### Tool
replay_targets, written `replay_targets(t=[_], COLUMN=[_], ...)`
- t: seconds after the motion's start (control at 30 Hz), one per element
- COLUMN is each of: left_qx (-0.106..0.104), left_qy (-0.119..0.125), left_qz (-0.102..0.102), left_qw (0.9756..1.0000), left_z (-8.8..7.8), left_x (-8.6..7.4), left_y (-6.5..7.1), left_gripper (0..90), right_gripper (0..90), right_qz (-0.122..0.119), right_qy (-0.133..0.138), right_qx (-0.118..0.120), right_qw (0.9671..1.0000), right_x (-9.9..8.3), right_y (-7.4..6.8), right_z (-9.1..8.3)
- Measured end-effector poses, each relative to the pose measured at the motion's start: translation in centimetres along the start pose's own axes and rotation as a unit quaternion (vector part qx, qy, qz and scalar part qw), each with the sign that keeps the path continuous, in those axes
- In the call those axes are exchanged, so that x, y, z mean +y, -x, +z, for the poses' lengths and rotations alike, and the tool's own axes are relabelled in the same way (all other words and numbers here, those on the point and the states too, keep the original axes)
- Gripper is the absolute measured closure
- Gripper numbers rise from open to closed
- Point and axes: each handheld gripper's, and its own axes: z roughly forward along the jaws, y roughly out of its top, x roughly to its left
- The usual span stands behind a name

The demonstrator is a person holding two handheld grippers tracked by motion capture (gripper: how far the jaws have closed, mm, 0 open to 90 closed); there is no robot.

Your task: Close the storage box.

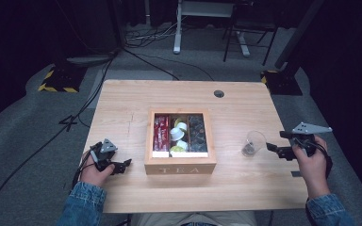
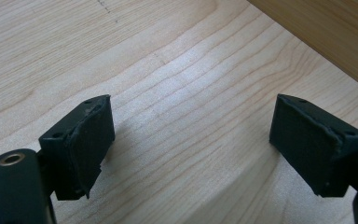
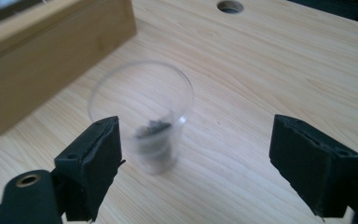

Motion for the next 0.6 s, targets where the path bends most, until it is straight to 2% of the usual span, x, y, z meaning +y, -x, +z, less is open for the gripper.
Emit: replay_targets(t=[0.23,0.33,0.6], left_qx=[0.000,0.000,0.000], left_qy=[0.001,0.002,0.001], left_qz=[-0.001,-0.001,0.000], left_qw=[1.0000,1.0000,1.0000], left_z=[0.0,0.1,0.1], left_x=[0.0,0.0,0.1], left_y=[0.0,0.0,0.0], left_gripper=[14.3,14.3,14.3], right_gripper=[17.1,17.3,17.3], right_qz=[0.019,0.020,0.031], right_qy=[0.007,-0.010,-0.026], right_qx=[-0.019,-0.017,-0.011], right_qw=[0.9996,0.9996,0.9991], right_x=[-2.7,-3.5,-4.8], right_y=[0.6,0.8,1.0], right_z=[0.3,0.8,2.1])
